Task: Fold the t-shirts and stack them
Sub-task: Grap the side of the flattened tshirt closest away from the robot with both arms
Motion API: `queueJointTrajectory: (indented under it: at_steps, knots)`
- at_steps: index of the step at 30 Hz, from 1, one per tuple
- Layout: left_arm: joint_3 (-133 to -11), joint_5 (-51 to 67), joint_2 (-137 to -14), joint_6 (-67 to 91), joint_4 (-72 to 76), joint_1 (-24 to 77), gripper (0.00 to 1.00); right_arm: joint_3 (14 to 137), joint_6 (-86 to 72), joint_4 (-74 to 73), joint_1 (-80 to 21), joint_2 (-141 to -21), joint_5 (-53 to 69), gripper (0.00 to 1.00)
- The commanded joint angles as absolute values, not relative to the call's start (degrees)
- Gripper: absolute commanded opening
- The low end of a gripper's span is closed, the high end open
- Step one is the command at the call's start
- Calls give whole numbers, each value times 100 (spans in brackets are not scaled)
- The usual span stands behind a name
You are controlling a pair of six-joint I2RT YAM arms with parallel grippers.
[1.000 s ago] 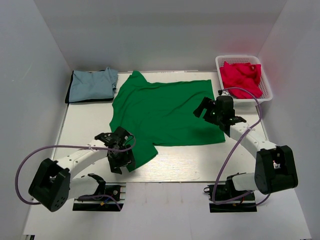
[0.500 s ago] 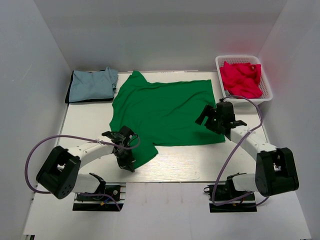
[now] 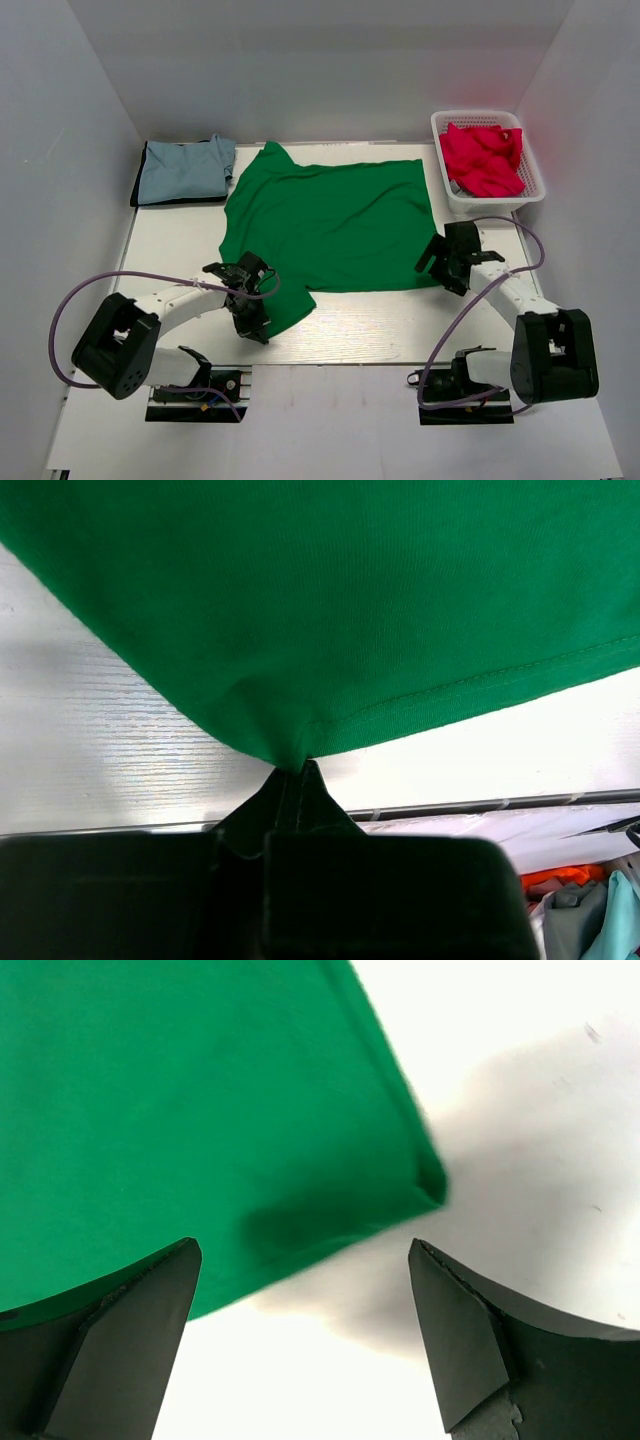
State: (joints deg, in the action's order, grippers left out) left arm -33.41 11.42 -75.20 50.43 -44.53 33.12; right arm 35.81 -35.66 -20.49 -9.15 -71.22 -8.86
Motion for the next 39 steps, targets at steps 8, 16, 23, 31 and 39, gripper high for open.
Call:
queueJointTrajectory:
  at_steps: [8, 16, 23, 31, 39]
  knots:
    - [-3278, 914, -7699, 4896, -4430, 3331, 0, 3375, -3673, -1846, -448, -7646, -1099, 88]
    - [-3462, 914, -7699, 4896, -4736, 3331, 0, 3393, -3700, -1801, -229, -7831, -994, 21]
    - [-3200, 1370, -7401, 4896, -5010, 3331, 0, 3261, -3867, -3117, -220, -6997, -1177, 0]
    - [-3294, 1723, -6627, 4879, -5528, 3331, 0, 3208, -4034, -3877, -193, -5995, -968, 0]
    - [-4569, 1293, -6820, 4421, -4783, 3331, 0, 3586, -3771, -3508, -237, -6117, -765, 0]
